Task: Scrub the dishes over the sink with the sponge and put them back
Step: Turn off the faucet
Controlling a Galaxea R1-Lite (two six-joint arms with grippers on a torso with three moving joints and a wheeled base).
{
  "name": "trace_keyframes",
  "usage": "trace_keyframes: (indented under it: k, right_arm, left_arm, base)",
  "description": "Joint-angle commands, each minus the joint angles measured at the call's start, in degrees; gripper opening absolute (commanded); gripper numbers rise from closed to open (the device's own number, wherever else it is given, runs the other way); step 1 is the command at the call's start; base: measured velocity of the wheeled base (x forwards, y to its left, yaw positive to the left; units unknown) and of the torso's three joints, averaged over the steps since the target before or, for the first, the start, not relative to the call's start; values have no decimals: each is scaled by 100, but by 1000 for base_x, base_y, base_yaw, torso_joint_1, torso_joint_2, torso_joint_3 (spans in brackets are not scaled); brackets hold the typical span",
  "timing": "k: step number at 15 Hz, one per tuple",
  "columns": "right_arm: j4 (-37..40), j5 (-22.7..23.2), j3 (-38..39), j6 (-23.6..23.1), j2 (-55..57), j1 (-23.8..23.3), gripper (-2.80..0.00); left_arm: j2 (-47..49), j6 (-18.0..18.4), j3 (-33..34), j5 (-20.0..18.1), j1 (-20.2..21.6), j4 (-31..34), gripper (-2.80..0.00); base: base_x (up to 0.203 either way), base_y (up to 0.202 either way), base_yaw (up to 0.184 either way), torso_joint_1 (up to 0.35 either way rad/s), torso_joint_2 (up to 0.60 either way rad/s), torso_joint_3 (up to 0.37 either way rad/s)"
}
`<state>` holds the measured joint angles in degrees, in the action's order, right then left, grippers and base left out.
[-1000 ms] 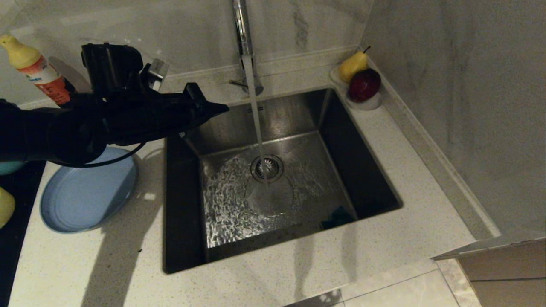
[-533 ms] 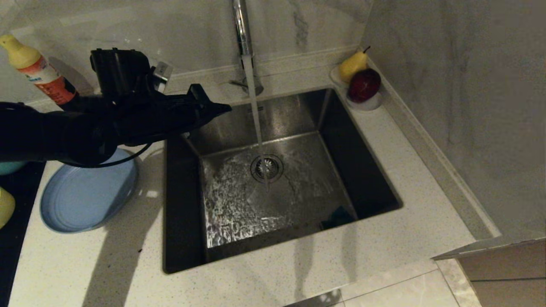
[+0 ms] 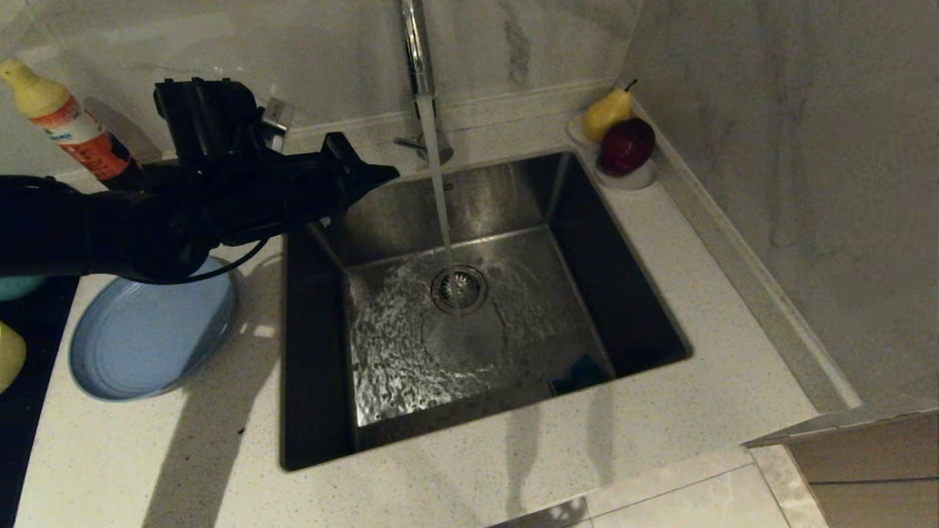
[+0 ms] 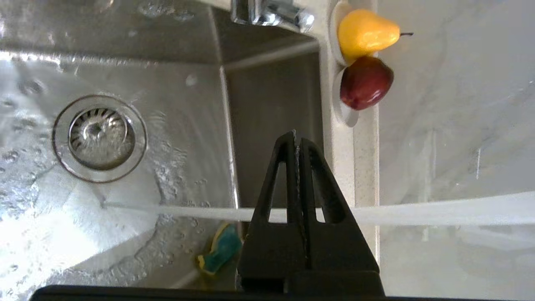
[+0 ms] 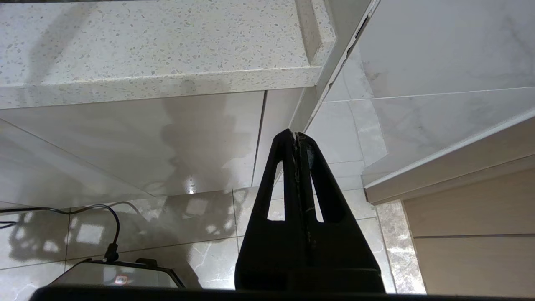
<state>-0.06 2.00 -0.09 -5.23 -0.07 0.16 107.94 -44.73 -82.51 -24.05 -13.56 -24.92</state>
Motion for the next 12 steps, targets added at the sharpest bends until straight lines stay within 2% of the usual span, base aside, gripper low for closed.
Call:
trace_keyframes:
  k: [1,12]
  right_arm:
    - [-3,2,0,-4,-1,2,-280]
    - [-3,2,0,-4,-1,2,-280]
  left_arm:
    - [77,-27,-190,-12,2,0,-280]
    - [620,-44,-921,45,2,31,-280]
  base:
    - [0,0,0,0,0,0]
    - [0,0,0,0,0,0]
